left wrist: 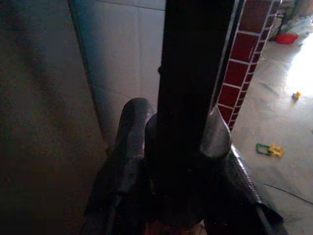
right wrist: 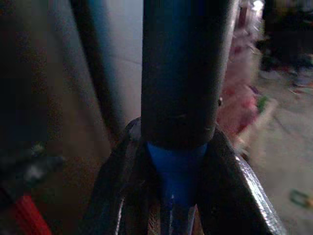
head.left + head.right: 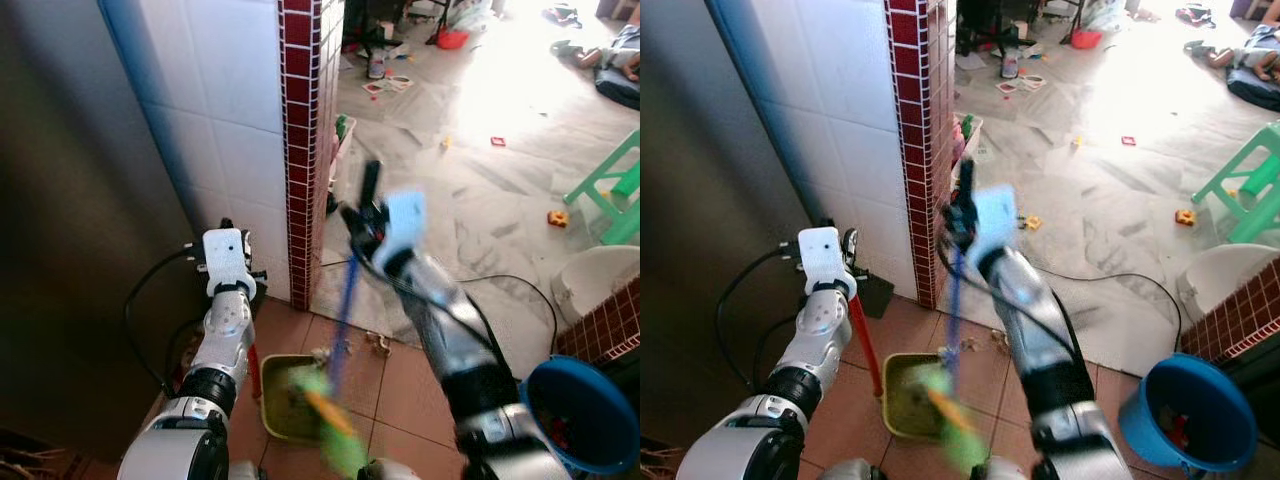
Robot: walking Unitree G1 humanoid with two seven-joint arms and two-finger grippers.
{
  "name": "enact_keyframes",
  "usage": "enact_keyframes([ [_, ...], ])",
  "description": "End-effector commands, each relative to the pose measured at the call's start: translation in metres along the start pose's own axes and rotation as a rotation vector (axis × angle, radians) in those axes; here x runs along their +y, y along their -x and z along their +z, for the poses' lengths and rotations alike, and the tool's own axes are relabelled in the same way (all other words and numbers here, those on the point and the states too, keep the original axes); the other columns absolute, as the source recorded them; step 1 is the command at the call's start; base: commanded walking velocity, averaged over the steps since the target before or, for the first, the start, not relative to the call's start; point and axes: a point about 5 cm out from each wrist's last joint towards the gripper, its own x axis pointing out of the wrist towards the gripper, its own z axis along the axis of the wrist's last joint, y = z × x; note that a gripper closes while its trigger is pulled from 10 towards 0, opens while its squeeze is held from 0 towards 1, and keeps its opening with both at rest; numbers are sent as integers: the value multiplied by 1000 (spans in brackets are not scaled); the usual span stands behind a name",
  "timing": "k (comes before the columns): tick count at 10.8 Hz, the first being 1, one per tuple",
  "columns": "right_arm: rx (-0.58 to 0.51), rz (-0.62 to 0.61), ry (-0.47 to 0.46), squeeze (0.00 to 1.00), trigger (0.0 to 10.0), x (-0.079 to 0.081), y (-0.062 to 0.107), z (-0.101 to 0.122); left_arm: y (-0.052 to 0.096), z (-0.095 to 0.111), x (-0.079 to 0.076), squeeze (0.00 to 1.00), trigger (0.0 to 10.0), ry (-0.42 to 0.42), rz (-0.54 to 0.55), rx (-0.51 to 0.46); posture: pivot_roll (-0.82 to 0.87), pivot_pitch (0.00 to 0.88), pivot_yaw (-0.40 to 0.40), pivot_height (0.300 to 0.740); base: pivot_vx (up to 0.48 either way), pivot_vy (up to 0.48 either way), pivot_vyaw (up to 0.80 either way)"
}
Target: Sweep floor
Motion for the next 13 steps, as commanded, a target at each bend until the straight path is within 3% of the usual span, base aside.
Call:
enact_keyframes([
  [1, -93, 35, 58, 0, 10000, -1, -4, 29, -1, 0, -7, 0, 10000, 22, -15, 15, -75, 23, -20, 740, 0, 0, 0],
  [3, -164, 17, 179, 0, 10000, -14, -5, 54, -2, -1, -7, 0, 10000, 27, -16, 21, -76, 22, -22, 740, 0, 0, 0],
  [5, -227, -51, 295, 0, 10000, -22, -1, 65, -2, -3, -9, 0, 10000, 50, -40, 40, -75, 23, -17, 740, 0, 0, 0],
  [7, -255, -115, 323, 0, 10000, -27, 7, 62, -2, -2, -11, 0, 10000, 70, -71, 46, -76, 19, -5, 740, 0, 0, 0],
  [9, -284, -140, 322, 0, 10000, -26, 11, 63, -3, 4, -10, 0, 10000, 35, -133, 18, -73, 16, 6, 740, 0, 0, 0],
  [11, -295, -184, 335, 0, 10000, -28, 14, 61, 2, 7, 1, 0, 10000, 59, -155, 9, -54, 15, 11, 740, 0, 0, 0],
  [13, -278, -257, 362, 0, 10000, -33, 17, 53, 11, 15, 2, 0, 10000, 81, -238, -25, -17, 29, 4, 740, 0, 0, 0],
])
